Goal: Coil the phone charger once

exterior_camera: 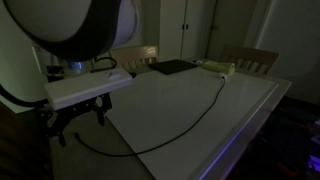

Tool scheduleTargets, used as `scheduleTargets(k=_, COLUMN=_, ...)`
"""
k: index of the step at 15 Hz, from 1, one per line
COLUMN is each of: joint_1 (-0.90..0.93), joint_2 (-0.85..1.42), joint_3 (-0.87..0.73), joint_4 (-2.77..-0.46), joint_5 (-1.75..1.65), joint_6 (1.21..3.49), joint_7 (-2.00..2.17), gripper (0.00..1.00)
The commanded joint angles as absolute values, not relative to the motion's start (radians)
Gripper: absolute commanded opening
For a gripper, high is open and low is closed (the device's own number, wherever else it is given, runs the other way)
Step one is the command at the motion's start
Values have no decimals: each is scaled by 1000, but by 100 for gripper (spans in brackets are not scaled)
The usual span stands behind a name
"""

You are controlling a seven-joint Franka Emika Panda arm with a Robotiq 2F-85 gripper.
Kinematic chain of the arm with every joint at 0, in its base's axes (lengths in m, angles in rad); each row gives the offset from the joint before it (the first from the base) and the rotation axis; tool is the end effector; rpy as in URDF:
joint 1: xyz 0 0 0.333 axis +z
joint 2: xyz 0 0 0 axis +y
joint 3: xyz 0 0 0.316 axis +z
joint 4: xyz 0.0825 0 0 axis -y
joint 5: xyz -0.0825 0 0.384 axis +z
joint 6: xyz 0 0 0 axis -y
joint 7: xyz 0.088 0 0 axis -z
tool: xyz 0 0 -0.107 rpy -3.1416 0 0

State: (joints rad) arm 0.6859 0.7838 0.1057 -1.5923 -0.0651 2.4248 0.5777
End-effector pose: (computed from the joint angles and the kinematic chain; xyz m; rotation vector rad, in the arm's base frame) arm 0.4996 0.4913 0.1786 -3.0642 -0.3527 -0.0352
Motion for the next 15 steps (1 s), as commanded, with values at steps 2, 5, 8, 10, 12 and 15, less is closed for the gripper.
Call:
scheduleTargets(k=2, joint_1=724, joint_2=838, joint_3=51, joint_4=-1532, joint_5=-84, joint_6=2479, joint_7=614, gripper=100)
scheduleTargets(k=5, joint_1=725, joint_2=856, joint_3=51, joint_4=-1504, joint_5=-66, joint_6=2475, joint_7=609, gripper=100)
scheduleTargets(k=8, joint_1=724, joint_2=868, joint_3=46, joint_4=-1498, joint_5=-65, joint_6=2492, joint_7=614, gripper=100)
scheduleTargets(k=10, joint_1=722, joint_2=881, joint_3=43, joint_4=-1488, joint_5=-64, joint_6=2495, joint_7=615, gripper=100)
scheduleTargets(k=12, joint_1=719, joint_2=892, joint_3=39, joint_4=-1481, joint_5=-63, joint_6=2496, joint_7=612, gripper=100)
scheduleTargets(k=15, joint_1=720, joint_2=916, joint_3=33, joint_4=-1456, joint_5=-64, joint_6=2492, joint_7=611, gripper=100)
